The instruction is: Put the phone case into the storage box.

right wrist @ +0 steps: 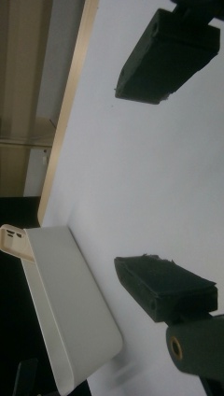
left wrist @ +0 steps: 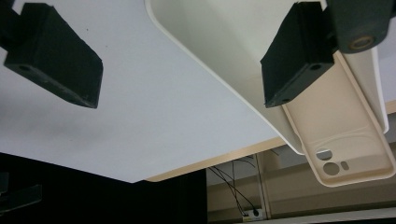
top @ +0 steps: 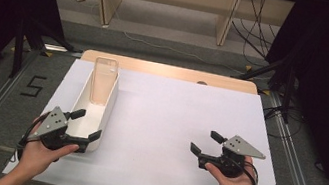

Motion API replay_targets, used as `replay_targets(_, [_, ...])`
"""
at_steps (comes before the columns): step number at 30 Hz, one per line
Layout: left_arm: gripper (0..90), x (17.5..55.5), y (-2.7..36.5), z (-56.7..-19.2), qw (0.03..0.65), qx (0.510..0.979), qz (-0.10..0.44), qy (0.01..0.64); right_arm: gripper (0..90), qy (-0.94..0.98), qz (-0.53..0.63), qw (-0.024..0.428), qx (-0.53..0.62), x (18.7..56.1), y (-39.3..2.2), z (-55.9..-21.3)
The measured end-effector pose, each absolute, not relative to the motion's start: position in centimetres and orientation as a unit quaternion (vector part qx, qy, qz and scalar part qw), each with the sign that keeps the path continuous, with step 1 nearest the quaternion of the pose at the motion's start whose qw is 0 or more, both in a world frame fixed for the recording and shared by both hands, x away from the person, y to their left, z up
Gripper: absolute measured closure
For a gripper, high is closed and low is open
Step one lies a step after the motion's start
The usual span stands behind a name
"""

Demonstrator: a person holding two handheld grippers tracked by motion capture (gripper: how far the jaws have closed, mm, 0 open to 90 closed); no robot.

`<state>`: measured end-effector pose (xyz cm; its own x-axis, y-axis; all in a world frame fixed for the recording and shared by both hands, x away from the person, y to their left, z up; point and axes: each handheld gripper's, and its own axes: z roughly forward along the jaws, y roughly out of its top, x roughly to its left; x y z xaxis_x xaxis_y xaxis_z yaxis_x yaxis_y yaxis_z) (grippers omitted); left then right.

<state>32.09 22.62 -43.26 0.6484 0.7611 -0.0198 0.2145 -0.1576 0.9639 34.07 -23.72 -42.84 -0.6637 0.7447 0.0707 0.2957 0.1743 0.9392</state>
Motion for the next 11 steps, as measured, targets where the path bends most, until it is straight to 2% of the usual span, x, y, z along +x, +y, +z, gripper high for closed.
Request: replay_targets(11, [12.1, 32.1, 22.54, -43.41, 0.554, 0.72, 0.247, 0.338, 16.8, 0.736, 0.537, 0.208, 0.356, 34.09, -23.78, -42.84])
